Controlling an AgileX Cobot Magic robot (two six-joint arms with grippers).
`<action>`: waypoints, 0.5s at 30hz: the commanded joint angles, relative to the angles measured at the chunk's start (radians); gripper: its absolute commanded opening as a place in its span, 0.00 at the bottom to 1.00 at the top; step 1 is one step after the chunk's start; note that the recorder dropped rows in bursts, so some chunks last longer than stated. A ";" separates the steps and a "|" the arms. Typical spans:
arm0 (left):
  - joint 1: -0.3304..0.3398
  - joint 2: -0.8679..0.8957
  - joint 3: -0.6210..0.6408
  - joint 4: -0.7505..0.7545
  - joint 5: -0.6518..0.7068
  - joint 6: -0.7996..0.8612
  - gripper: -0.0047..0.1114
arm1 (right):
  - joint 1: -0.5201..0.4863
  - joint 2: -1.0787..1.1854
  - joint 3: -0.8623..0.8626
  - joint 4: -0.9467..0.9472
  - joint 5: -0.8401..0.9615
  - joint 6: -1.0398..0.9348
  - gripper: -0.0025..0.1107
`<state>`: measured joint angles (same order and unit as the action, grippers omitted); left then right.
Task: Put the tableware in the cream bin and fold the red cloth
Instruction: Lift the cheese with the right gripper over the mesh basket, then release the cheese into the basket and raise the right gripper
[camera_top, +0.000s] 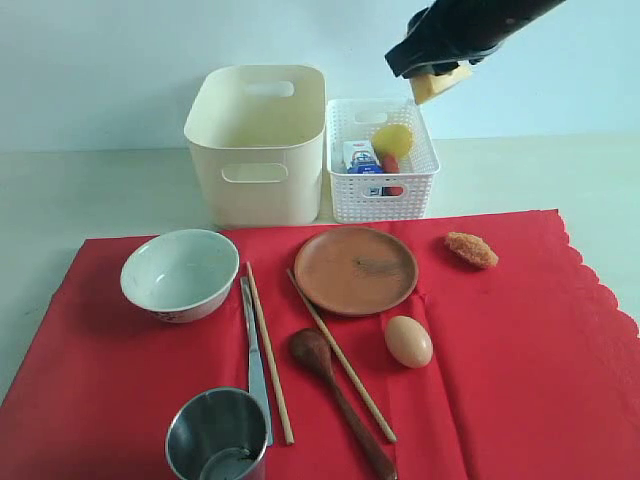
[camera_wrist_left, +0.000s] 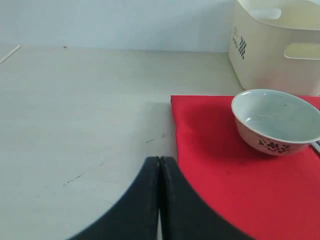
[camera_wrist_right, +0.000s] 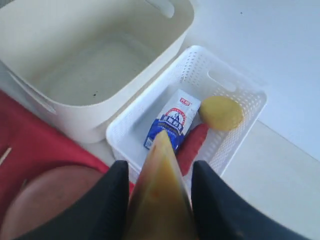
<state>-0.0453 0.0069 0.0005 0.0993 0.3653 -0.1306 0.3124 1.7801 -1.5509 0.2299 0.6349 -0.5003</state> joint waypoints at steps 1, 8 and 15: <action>0.001 -0.007 0.000 -0.002 -0.008 0.001 0.04 | -0.019 0.121 -0.078 0.022 -0.059 0.015 0.02; 0.001 -0.007 0.000 -0.002 -0.008 0.001 0.04 | -0.052 0.387 -0.254 0.097 -0.118 0.013 0.02; 0.001 -0.007 0.000 -0.002 -0.008 0.001 0.04 | -0.052 0.595 -0.461 0.087 -0.095 0.013 0.40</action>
<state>-0.0453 0.0069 0.0005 0.0993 0.3653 -0.1306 0.2632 2.3613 -1.9718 0.3192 0.5319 -0.4860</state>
